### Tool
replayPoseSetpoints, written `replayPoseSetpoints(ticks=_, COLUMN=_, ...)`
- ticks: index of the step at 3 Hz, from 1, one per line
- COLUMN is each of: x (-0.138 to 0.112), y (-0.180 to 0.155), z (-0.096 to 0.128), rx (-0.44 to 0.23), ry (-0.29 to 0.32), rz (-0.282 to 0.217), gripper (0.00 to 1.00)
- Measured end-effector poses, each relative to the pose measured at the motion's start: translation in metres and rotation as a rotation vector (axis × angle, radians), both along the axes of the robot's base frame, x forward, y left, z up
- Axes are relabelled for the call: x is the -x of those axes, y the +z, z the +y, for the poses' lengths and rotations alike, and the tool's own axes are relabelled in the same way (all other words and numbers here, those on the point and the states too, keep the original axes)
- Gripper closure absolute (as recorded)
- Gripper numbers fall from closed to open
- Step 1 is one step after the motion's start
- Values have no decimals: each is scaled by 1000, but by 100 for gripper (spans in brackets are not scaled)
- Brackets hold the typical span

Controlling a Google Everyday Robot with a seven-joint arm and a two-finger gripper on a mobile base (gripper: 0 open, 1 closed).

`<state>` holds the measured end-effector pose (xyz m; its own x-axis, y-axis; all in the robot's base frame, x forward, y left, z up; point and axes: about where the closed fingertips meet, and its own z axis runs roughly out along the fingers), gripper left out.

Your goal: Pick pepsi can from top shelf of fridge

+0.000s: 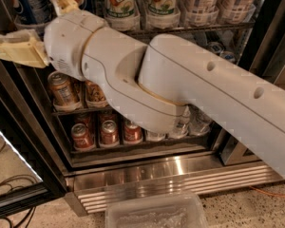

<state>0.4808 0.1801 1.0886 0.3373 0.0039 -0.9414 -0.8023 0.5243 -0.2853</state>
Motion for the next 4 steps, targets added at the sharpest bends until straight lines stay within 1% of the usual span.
replayPoseSetpoints(ticks=1, x=-1, y=4, z=2, rx=5, ry=-24, rz=-1, gripper=18)
replayPoseSetpoints(ticks=2, x=0, y=2, z=8, rx=42, ry=-78, rz=25, gripper=16)
replayPoseSetpoints(ticks=3, x=2, y=-1, z=18, rx=54, ry=-95, rz=56, gripper=20)
replayPoseSetpoints(ticks=4, x=3, y=-8, z=27, rx=42, ry=-85, rz=95, gripper=23)
